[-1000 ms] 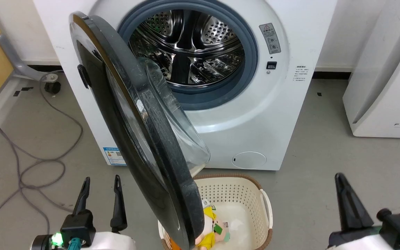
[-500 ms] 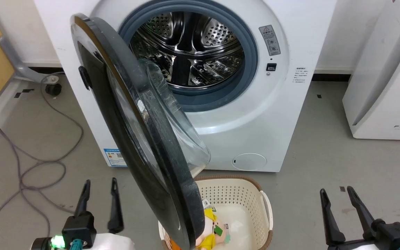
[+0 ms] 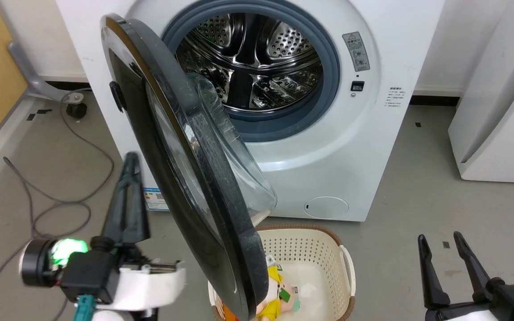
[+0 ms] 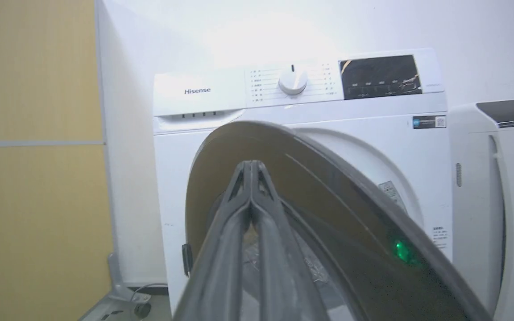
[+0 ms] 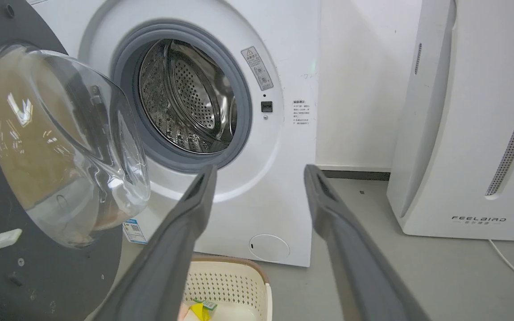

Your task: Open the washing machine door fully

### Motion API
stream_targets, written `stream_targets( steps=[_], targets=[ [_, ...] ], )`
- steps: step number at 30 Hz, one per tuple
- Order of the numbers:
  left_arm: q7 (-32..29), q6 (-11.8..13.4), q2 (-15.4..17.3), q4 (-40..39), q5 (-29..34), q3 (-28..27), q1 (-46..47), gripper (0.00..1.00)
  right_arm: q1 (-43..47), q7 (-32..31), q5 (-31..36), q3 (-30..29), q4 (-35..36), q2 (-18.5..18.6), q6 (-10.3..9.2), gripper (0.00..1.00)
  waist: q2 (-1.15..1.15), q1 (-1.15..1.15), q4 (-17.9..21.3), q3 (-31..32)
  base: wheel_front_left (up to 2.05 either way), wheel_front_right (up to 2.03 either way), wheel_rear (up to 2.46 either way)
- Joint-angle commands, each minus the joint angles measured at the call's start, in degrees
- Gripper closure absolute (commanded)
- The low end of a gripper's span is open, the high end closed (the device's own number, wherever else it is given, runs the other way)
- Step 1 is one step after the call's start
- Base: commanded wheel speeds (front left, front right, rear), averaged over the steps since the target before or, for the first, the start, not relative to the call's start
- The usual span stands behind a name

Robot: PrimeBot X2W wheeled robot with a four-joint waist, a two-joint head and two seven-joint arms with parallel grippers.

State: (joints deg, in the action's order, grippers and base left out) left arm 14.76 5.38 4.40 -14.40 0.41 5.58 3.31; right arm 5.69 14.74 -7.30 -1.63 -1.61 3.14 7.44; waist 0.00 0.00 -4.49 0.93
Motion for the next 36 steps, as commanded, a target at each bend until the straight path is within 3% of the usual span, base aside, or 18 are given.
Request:
stream_targets(
  steps=[1, 13, 22, 29, 36],
  targets=[
    [0.24, -0.24, 0.12, -0.46, 0.18, 0.38, 0.78, 1.00, 0.91, 0.26, -0.22, -0.07, 0.38, -0.25, 0.05, 0.00, 0.00, 0.00, -0.04, -0.01, 0.00, 0.00, 0.00],
    [0.24, -4.87, -0.66, -5.78, 1.30, 17.03, 2.81, 1.00, 1.08, 0.26, 1.29, 0.55, 1.36, -0.26, 0.05, 0.00, 0.00, 0.00, -0.50, -0.30, 0.00, 0.00, 0.00],
    [0.24, -7.44, -1.02, -1.93, 1.19, 29.06, 2.61, 1.00, 0.92, 0.26, 1.81, 0.53, 1.05, -0.26, 0.05, 0.00, 0.00, 0.00, -0.59, -0.20, 0.00, 0.00, 0.00],
    [0.24, -7.96, -0.73, 2.22, 1.09, 34.27, 1.51, 1.00, 1.12, 0.26, 1.79, 0.33, 0.67, -0.26, 0.05, 0.00, 0.00, 0.00, -0.92, -0.02, 0.00, 0.00, 0.00],
    [0.24, -7.06, 0.24, 6.82, 0.23, 35.72, -0.02, 1.00, 1.20, 0.26, 1.87, 0.34, 0.31, -0.26, 0.05, 0.00, 0.00, 0.00, -1.18, -0.05, 0.00, 0.00, 0.00]
  ],
)
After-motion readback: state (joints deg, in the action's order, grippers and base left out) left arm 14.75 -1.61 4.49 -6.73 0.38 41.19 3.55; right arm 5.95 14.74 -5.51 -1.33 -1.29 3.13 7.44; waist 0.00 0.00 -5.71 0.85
